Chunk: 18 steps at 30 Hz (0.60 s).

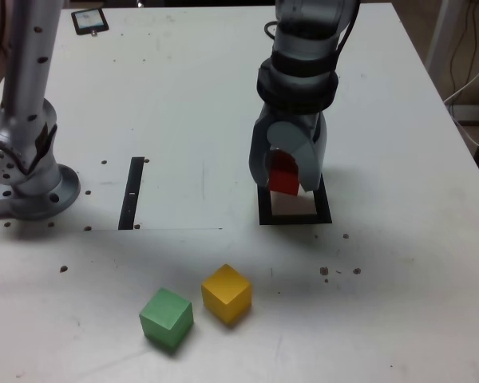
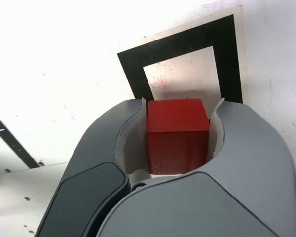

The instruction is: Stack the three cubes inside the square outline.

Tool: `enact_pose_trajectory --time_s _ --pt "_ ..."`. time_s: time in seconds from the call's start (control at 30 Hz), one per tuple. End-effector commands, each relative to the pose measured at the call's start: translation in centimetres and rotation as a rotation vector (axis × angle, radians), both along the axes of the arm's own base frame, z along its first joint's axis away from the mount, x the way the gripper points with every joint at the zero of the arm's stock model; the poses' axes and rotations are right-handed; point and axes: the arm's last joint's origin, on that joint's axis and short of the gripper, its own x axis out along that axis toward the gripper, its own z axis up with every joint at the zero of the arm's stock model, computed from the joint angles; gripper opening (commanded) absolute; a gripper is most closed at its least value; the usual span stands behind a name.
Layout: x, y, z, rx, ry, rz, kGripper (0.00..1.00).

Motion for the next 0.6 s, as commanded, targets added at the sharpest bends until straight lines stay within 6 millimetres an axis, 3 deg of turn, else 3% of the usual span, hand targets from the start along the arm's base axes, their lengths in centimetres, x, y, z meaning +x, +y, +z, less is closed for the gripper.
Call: enact_pose_trajectory --time_s 0.0,0.3,0.47,0.57 --pt "-0.1 0.1 0.0 -0.005 -0.011 0.000 0.31" --pt "0.3 0.6 -2.2 -0.004 0.008 0.015 0.38" --pt "0.5 0.7 -2.9 -0.005 0.019 0.020 0.52" --pt "0.5 0.7 -2.9 -0.005 0.018 0.019 0.69"
